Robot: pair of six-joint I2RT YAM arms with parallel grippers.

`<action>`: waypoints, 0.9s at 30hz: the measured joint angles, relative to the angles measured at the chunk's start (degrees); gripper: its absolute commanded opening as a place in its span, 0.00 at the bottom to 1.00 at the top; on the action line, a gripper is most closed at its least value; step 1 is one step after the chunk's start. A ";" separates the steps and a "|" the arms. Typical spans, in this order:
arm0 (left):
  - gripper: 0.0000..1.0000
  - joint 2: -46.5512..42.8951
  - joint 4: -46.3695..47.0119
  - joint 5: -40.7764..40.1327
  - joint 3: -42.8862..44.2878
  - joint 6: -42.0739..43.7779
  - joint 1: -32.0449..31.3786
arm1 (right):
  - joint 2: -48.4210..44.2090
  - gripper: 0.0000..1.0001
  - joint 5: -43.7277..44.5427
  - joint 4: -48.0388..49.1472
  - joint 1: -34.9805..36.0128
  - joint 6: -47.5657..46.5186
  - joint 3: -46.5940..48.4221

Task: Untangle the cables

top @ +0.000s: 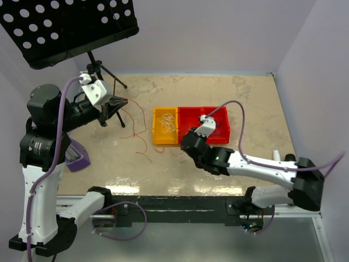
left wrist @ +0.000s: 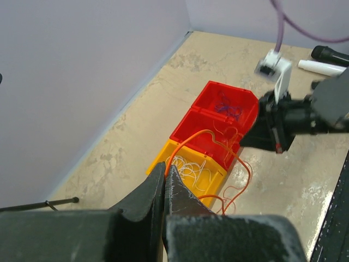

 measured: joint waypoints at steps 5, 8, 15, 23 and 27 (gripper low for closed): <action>0.00 0.46 -0.09 0.00 -0.46 0.00 0.00 | -8.02 0.00 3.85 -2.12 0.11 -5.29 8.72; 0.00 0.52 -0.31 0.00 -0.57 0.28 0.00 | -8.37 0.00 7.02 -3.69 -0.20 -9.27 15.56; 0.00 0.13 -1.09 0.02 -0.57 0.87 0.00 | -6.73 0.00 9.94 -4.42 -3.06 -18.43 23.04; 0.00 0.02 -1.33 0.07 -0.74 1.07 0.00 | -4.48 0.00 9.01 -0.92 -10.49 -25.83 26.16; 0.00 -0.07 -1.60 0.07 -0.92 1.40 0.00 | -2.21 0.00 8.22 1.42 -12.22 -27.91 26.10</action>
